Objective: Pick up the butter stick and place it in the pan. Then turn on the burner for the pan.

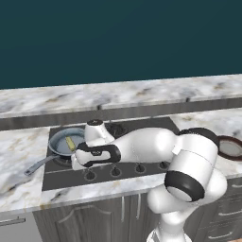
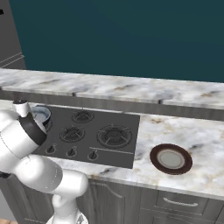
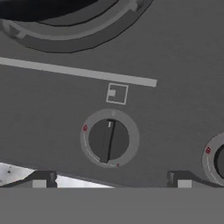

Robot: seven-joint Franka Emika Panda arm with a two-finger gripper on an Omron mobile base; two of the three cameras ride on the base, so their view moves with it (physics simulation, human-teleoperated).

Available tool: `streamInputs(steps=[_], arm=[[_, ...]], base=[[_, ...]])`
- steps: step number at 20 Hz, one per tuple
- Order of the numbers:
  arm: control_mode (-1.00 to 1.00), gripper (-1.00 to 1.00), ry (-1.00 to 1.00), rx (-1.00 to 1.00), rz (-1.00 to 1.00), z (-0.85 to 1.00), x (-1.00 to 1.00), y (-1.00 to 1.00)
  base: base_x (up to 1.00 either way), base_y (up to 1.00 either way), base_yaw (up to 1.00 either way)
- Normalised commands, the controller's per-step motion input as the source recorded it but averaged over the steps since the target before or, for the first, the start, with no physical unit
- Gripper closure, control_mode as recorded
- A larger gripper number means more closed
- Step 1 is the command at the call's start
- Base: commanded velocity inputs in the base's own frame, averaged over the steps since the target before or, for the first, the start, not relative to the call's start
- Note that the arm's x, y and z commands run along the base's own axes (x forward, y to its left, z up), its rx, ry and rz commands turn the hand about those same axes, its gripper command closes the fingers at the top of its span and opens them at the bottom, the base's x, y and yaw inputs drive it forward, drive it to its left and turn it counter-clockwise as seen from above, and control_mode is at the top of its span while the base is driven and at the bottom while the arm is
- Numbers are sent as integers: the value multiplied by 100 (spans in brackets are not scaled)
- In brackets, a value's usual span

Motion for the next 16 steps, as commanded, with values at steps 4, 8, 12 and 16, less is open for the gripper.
streamInputs(steps=[4, 8, 12, 16], arm=[[-100, -100, 0, 0, 0, -16, 2, 3], [-100, -100, 0, 0, 0, -17, 2, 0], [-100, -100, 0, 0, 0, -17, 6, 0], [-100, -100, 0, 0, 0, -9, 5, 0]], base=[[0, 0, 0], [0, 0, 0], [0, 0, 0], [0, 0, 0]])
